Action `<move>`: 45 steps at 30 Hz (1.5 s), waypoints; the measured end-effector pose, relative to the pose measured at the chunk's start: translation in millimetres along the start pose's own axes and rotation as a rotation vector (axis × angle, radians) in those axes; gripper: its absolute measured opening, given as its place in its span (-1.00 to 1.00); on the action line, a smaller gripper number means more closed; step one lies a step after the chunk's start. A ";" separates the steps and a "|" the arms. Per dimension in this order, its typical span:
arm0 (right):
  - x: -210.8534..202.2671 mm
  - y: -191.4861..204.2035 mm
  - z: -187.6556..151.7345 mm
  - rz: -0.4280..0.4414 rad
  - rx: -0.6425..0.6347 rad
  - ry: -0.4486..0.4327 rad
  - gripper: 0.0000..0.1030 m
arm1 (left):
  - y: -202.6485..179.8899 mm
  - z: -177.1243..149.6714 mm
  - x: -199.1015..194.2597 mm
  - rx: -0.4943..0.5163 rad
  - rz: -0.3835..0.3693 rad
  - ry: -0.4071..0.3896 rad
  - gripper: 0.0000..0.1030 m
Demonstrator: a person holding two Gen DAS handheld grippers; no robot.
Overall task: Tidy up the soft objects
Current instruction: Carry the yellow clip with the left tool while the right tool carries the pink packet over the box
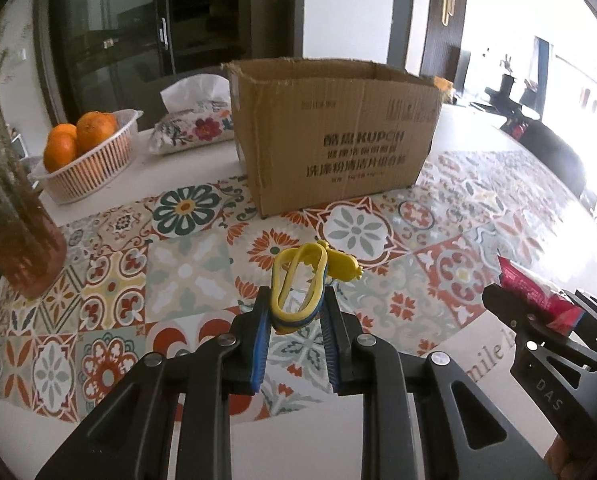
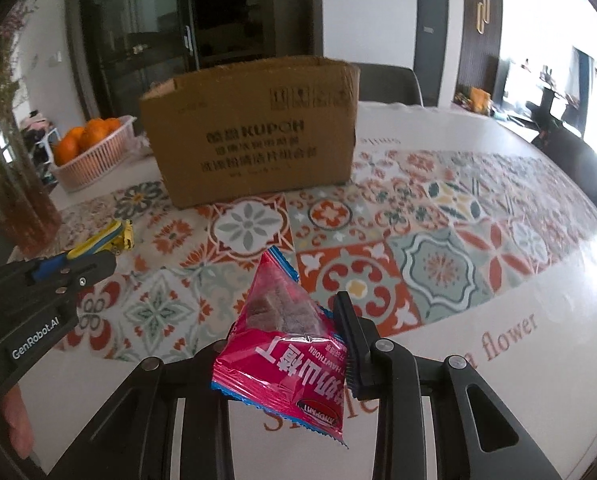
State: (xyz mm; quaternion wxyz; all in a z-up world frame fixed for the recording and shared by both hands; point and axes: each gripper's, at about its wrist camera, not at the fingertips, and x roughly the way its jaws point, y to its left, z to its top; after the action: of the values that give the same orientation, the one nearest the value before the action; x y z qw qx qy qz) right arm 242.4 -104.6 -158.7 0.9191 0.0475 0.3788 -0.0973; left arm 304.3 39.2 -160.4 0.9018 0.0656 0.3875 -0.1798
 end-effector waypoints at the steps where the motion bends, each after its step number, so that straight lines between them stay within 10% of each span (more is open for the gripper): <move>1: -3.6 -1.5 1.9 0.009 -0.005 -0.005 -0.37 | -1.2 0.6 -3.8 -0.007 0.004 -0.005 -0.53; 45: -36.2 -36.9 157.5 0.336 -0.087 -0.191 -0.37 | -34.8 121.5 -71.4 -0.160 0.121 -0.254 -0.53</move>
State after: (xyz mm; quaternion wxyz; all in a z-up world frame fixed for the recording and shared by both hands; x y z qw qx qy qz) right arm 317.6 -160.8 -22.0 0.9553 0.0608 0.2806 0.0698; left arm 328.0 -4.8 -24.1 0.9551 -0.0066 0.2785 -0.1005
